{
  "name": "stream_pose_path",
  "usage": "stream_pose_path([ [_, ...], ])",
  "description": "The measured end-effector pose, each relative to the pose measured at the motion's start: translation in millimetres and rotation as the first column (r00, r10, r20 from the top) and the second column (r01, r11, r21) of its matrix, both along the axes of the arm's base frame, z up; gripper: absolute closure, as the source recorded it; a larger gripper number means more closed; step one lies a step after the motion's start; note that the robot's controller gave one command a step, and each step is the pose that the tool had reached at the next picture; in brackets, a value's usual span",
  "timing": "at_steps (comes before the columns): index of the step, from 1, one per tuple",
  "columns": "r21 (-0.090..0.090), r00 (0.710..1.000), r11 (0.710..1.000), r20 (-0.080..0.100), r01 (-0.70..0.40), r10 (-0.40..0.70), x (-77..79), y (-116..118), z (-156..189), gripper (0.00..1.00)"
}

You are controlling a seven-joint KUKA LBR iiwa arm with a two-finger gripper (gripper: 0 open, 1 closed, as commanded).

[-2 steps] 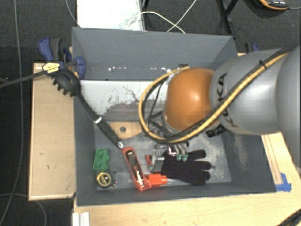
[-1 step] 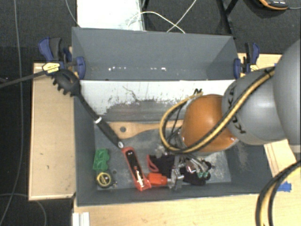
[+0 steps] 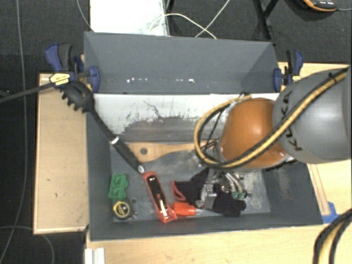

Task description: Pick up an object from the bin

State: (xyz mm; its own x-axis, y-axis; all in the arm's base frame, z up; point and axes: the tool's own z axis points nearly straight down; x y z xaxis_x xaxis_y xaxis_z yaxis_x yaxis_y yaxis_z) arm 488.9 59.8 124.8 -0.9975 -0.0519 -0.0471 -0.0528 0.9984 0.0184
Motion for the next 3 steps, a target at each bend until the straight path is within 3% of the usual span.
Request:
stream_pose_path([
  [1,-0.012,0.989,0.99,-0.039,-0.141,0.141,-3.8,-17.4,-55.0,0.0],
  [2,0.001,1.0,1.0,-0.008,0.015,-0.015,-11.2,-3.4,-25.6,0.0],
  [3,-0.01,0.995,0.996,-0.036,-0.089,0.089,-0.9,9.3,-55.4,0.0],
])
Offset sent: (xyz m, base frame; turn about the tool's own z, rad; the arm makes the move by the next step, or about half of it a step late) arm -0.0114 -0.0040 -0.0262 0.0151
